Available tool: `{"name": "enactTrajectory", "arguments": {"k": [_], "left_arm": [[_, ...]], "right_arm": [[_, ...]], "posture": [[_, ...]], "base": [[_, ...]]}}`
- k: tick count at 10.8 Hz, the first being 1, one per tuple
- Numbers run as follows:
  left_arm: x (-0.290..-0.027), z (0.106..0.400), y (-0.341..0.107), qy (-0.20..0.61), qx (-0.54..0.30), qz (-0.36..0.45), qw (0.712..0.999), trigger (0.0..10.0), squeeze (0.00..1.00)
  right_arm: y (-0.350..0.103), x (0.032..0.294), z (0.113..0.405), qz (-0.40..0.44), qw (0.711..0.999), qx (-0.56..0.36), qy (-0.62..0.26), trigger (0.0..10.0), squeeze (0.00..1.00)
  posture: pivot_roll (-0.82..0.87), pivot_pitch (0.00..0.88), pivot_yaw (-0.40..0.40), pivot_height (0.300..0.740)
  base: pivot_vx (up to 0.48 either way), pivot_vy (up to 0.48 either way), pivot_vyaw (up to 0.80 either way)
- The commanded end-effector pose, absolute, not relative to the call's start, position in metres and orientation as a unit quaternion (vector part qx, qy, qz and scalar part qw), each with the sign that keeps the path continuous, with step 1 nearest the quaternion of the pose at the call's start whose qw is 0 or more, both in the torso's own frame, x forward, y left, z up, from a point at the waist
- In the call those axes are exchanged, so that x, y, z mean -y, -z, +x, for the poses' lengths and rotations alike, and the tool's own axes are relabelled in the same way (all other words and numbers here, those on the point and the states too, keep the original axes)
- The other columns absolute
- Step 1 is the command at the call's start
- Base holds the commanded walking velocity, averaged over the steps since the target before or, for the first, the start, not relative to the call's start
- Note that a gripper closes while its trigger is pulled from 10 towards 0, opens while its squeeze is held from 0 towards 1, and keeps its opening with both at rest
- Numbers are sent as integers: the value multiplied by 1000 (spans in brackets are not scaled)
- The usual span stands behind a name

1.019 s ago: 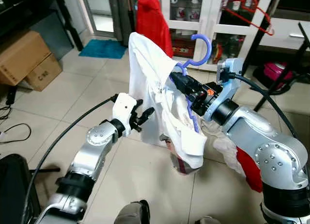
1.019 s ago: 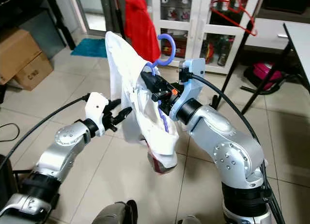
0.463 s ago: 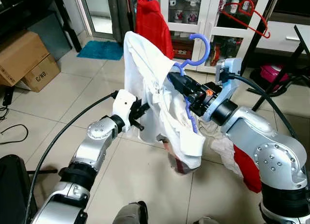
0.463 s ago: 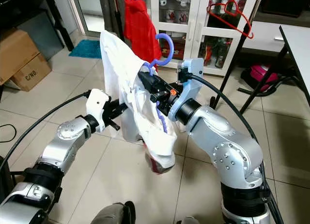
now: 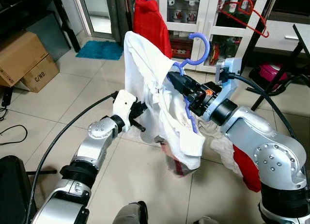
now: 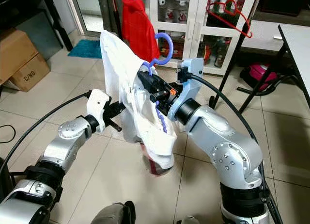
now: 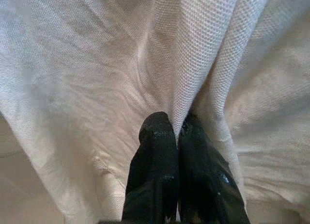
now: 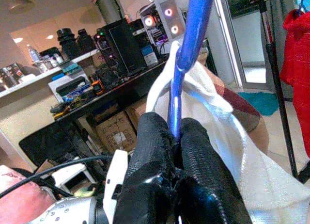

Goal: Hang hanger

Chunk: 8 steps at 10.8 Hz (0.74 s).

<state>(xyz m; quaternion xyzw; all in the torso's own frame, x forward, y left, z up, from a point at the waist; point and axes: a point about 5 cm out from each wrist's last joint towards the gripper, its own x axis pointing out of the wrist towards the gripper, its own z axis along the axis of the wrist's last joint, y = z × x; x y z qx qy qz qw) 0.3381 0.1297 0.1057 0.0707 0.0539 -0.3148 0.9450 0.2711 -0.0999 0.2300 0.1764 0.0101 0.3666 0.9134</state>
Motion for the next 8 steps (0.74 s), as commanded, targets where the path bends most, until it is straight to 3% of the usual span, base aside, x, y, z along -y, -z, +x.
{"name": "enactTrajectory", "arguments": {"k": [1, 4, 8], "left_arm": [[-134, 338, -103, 311, -60, 73, 946, 0, 0], [-150, 325, -70, 233, -125, 46, 963, 0, 0], [-161, 285, -12, 188, -232, 68, 952, 0, 0]], "right_arm": [[-242, 100, 268, 173, 912, 22, -371, 10000, 0], [-243, 112, 285, 182, 940, 32, -286, 10000, 0], [-240, 118, 296, 157, 958, 25, -239, 10000, 0]], "posture": [[-105, 83, 94, 740], [-97, 82, 97, 740], [-90, 90, 79, 740]], "base": [[0, 0, 0], [0, 0, 0], [0, 0, 0]]}}
